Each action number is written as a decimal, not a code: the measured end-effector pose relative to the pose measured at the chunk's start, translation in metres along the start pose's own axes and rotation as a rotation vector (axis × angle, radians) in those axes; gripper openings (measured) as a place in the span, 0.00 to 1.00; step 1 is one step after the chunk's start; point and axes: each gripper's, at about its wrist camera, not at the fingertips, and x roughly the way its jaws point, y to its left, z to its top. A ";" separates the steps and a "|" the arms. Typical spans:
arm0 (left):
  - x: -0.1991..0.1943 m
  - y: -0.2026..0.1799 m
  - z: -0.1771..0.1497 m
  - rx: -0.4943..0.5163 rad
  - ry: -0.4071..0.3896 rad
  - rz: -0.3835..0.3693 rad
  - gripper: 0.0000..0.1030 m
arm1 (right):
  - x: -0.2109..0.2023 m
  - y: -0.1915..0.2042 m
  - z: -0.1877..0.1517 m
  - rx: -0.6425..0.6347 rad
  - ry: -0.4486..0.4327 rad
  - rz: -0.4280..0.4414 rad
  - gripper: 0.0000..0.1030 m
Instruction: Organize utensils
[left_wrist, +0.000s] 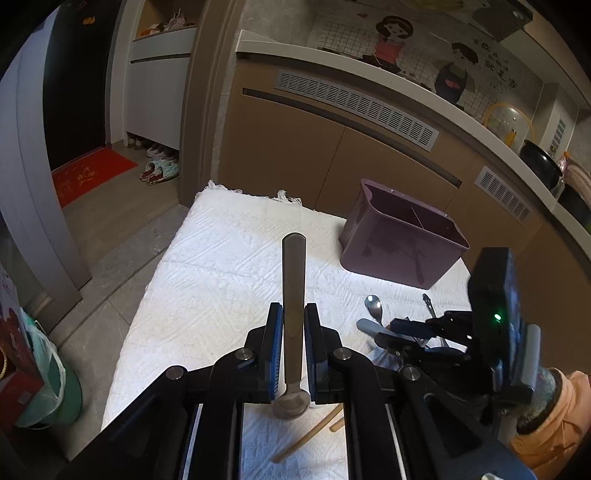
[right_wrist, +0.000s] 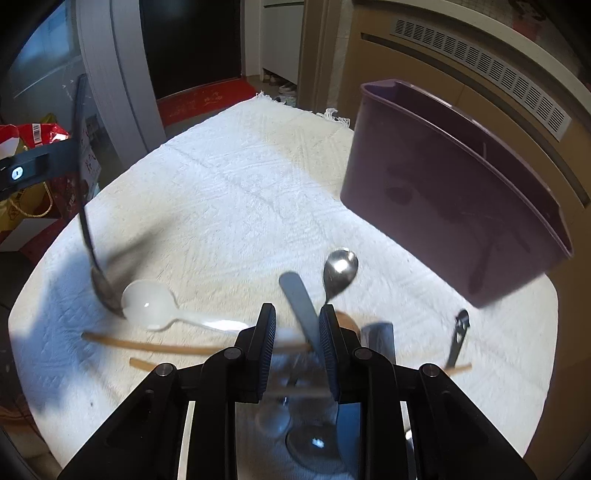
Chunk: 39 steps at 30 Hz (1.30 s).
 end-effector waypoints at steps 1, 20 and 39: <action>-0.001 0.002 0.000 -0.004 -0.002 -0.005 0.09 | 0.005 0.000 0.003 -0.001 0.009 -0.002 0.25; -0.015 -0.008 0.003 0.030 -0.029 -0.037 0.09 | -0.025 -0.011 0.008 0.014 0.001 -0.082 0.14; -0.037 -0.079 0.013 0.187 -0.097 -0.041 0.02 | -0.173 -0.041 -0.012 0.149 -0.299 -0.136 0.14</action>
